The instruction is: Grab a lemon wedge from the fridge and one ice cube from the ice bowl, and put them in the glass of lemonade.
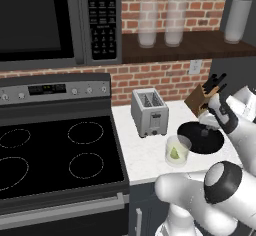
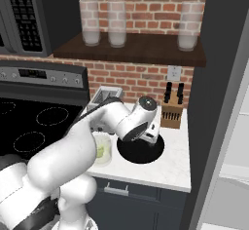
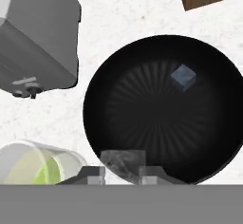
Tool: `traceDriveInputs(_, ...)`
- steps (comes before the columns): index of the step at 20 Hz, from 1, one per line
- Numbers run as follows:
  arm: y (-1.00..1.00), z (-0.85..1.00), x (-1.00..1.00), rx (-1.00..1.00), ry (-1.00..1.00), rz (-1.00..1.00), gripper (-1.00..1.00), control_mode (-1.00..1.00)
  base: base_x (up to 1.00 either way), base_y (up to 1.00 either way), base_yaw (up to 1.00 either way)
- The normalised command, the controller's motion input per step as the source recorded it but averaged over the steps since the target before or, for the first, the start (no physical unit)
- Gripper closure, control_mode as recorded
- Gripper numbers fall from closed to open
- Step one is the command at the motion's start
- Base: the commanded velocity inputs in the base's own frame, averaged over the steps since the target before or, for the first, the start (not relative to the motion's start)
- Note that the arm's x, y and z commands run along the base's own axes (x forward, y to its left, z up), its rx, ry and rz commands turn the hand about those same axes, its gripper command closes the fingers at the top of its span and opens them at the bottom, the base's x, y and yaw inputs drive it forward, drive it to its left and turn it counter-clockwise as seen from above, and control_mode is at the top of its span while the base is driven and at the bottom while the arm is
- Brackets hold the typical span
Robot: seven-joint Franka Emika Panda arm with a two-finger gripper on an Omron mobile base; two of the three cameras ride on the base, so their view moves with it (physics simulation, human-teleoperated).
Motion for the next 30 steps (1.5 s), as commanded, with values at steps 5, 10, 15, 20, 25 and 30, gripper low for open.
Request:
traceDriveInputs(5, 0.79, 0.36, -0.38, -0.13, 0.0, 0.03, 1.0, -1.0, 0.0, 0.0, 0.0)
traceDriveInputs(10, 0.63, 0.0, -0.07, -0.01, 0.01, 0.08, 1.0, -1.0, 0.0, 0.0, 0.0)
traceDriveInputs(15, 0.55, 0.01, 0.13, -0.17, 0.11, 0.03, 1.0, -1.0, 0.0, 0.0, 0.0)
traceDriveInputs(20, 0.07, 0.0, 0.15, -0.08, 0.04, 0.0, 1.0, -1.0, 0.0, 0.0, 0.0)
traceDriveInputs(25, 0.02, 0.0, 0.03, -0.02, 0.0, 0.0, 1.0, -1.0, 0.0, 0.0, 0.0)
traceDriveInputs(30, 0.05, 0.0, 0.0, -0.02, 0.0, 0.0, 1.0, -1.0, 0.0, 0.0, 0.0)
